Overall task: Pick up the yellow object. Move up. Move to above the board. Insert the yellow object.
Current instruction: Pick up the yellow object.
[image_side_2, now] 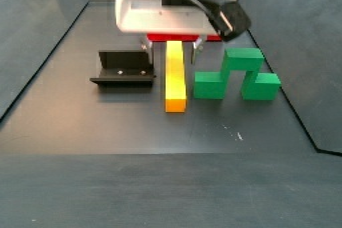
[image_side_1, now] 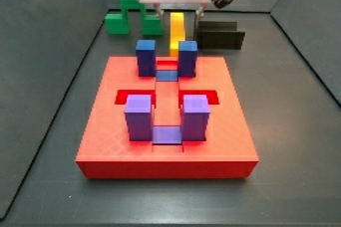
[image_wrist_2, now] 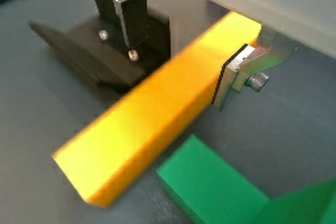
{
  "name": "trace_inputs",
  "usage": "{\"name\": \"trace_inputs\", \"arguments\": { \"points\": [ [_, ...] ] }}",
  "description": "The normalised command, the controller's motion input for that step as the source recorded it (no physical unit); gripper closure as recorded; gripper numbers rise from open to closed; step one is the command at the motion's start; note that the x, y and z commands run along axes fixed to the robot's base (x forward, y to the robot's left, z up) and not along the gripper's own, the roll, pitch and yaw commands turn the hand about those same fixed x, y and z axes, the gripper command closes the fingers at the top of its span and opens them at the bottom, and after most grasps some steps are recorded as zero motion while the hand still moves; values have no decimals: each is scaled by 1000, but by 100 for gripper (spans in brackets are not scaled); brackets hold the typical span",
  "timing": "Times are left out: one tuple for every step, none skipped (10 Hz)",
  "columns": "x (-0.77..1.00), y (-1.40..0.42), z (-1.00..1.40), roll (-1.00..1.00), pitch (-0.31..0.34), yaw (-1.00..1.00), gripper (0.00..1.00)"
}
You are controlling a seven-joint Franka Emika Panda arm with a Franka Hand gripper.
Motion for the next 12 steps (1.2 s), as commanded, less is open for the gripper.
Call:
{"name": "trace_inputs", "arguments": {
  "points": [
    [-120, 0, -177, -274, -281, 17, 0],
    [-103, 0, -180, -251, -287, 23, 0],
    [-111, 0, -243, -240, -299, 3, 0],
    [-91, 0, -346, -211, -297, 0, 0],
    [-20, 0, -266, -201, -279, 0, 0],
    [0, 0, -163, -114, -156, 0, 0],
    [0, 0, -171, -63, -103, 0, 0],
    [0, 0, -26, -17, -19, 0, 0],
    [0, 0, 0, 9, 0, 0, 0],
    [0, 0, 0, 7, 0, 0, 0],
    [0, 0, 0, 0, 0, 0, 100],
    [0, 0, 0, 0, 0, 0, 100]
  ]
}}
